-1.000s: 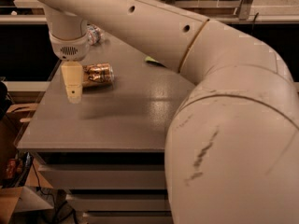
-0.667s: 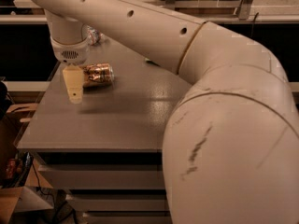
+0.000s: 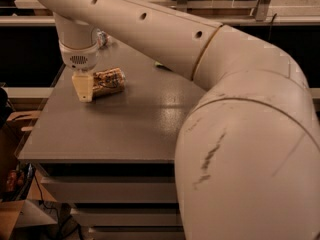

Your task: Place orange can upright

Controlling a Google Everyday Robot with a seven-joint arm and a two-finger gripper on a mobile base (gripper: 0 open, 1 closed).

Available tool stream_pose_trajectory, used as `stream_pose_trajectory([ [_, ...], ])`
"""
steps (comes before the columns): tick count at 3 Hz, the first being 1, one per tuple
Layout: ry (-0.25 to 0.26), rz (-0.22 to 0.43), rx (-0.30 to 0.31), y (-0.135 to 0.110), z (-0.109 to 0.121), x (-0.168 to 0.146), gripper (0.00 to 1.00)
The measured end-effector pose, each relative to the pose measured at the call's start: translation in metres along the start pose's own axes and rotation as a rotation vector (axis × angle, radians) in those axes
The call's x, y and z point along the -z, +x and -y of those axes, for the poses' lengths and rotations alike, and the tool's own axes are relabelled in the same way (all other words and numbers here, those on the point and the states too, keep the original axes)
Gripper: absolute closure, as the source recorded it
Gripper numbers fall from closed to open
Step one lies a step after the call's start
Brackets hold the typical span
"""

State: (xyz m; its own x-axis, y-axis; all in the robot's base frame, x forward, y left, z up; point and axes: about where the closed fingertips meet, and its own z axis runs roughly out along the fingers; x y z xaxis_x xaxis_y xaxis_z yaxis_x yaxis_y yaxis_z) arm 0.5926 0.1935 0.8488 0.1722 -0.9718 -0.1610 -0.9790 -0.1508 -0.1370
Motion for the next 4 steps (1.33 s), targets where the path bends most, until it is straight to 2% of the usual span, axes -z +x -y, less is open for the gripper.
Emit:
stream_pose_trajectory([
  [1,0.012,0.034,0.009,0.000,0.004,0.010,0.87],
  [2,0.034,0.089,0.021,-0.003,0.008,0.027,1.00],
  [3,0.065,0.162,0.030,-0.003,0.015,0.050,1.00],
  [4,0.095,0.272,0.029,-0.001,0.023,0.076,1.00],
])
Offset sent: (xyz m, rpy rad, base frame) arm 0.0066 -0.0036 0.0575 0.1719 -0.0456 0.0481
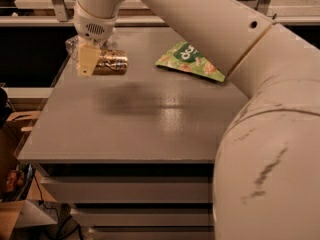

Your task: Place orange can upright

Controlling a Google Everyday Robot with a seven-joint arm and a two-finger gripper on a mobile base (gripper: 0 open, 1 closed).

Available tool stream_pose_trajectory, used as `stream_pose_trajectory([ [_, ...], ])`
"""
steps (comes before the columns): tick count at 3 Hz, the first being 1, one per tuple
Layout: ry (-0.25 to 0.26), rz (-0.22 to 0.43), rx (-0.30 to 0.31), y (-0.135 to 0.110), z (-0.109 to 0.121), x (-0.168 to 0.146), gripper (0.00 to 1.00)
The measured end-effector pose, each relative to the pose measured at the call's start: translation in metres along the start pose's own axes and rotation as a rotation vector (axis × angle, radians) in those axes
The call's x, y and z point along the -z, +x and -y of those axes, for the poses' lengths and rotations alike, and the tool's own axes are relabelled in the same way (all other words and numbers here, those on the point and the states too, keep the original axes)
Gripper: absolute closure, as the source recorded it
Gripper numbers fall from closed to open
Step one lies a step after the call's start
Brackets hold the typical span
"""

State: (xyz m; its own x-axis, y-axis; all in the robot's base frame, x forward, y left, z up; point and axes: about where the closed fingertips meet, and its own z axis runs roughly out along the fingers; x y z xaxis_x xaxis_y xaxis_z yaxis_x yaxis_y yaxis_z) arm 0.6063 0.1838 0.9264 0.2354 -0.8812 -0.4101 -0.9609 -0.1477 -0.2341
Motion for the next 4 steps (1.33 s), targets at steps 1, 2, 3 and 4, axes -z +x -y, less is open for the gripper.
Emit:
stream_pose_trajectory([
  [1,0.006,0.153,-0.035,-0.003,0.008,0.020,1.00],
  [2,-0.011,0.331,-0.076,-0.013,0.008,0.033,1.00],
  [3,-0.029,0.471,-0.123,-0.026,0.004,0.045,1.00],
  [4,-0.045,0.554,-0.189,-0.042,-0.007,0.051,1.00],
])
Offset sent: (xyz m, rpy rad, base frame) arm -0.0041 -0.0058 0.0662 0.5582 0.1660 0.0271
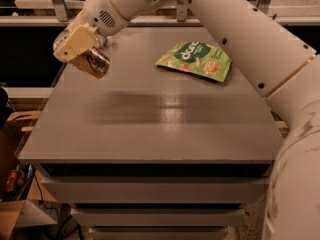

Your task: Place orange can upright

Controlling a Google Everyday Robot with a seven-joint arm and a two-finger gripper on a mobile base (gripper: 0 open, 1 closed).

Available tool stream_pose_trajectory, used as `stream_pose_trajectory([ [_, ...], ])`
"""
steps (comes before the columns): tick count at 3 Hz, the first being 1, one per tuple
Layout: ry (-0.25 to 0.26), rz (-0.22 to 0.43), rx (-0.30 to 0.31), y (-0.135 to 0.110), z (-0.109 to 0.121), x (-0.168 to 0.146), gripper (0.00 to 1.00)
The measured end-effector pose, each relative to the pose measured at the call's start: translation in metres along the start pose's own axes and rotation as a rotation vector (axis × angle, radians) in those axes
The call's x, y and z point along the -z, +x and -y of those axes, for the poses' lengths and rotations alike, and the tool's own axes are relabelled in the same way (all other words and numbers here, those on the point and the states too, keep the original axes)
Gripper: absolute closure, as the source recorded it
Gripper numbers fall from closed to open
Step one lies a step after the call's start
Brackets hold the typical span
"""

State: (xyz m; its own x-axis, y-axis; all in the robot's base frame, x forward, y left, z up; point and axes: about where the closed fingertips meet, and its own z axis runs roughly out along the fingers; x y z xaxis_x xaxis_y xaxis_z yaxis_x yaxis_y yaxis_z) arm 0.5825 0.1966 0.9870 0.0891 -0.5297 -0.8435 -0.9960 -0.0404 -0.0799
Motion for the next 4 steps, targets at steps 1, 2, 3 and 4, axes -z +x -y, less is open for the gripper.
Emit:
stream_pose_trajectory([
  [1,-0.008,0.038,-0.080,-0.005,-0.013,-0.009,1.00],
  [2,-0.016,0.066,-0.145,-0.008,-0.024,-0.019,1.00],
  [3,-0.021,0.103,-0.186,-0.010,-0.031,-0.027,1.00],
  [4,-0.015,0.140,-0.202,-0.012,-0.034,-0.032,1.00],
])
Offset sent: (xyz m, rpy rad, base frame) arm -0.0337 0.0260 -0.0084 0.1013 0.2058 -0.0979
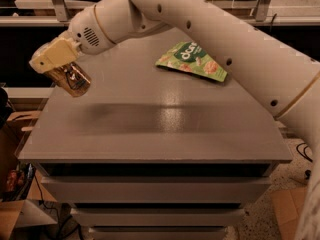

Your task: Place orange can upright

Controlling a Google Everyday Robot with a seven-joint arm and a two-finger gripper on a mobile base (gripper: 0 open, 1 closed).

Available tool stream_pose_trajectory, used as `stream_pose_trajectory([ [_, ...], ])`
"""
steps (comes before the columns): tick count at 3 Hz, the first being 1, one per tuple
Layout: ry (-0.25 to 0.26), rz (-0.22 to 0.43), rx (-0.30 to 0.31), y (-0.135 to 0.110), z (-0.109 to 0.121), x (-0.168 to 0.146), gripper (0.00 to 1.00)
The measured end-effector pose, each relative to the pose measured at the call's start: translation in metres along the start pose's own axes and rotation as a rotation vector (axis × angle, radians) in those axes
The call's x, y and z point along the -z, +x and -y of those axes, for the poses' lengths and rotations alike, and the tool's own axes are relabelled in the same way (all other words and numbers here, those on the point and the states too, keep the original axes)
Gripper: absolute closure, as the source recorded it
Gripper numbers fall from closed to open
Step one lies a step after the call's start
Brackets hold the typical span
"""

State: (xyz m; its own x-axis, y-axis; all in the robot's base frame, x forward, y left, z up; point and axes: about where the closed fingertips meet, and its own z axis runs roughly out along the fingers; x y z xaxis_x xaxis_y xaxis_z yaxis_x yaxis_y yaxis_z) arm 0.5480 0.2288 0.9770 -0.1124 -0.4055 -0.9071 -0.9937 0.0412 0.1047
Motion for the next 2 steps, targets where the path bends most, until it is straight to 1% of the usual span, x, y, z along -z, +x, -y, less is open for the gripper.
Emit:
stream_pose_trajectory([
  [1,0.007,0.038,-0.001,-0.0027,-0.0012,-0.0024,1.00],
  [2,0.018,0.100,-0.003,-0.0037,-0.0020,-0.0052,1.00],
])
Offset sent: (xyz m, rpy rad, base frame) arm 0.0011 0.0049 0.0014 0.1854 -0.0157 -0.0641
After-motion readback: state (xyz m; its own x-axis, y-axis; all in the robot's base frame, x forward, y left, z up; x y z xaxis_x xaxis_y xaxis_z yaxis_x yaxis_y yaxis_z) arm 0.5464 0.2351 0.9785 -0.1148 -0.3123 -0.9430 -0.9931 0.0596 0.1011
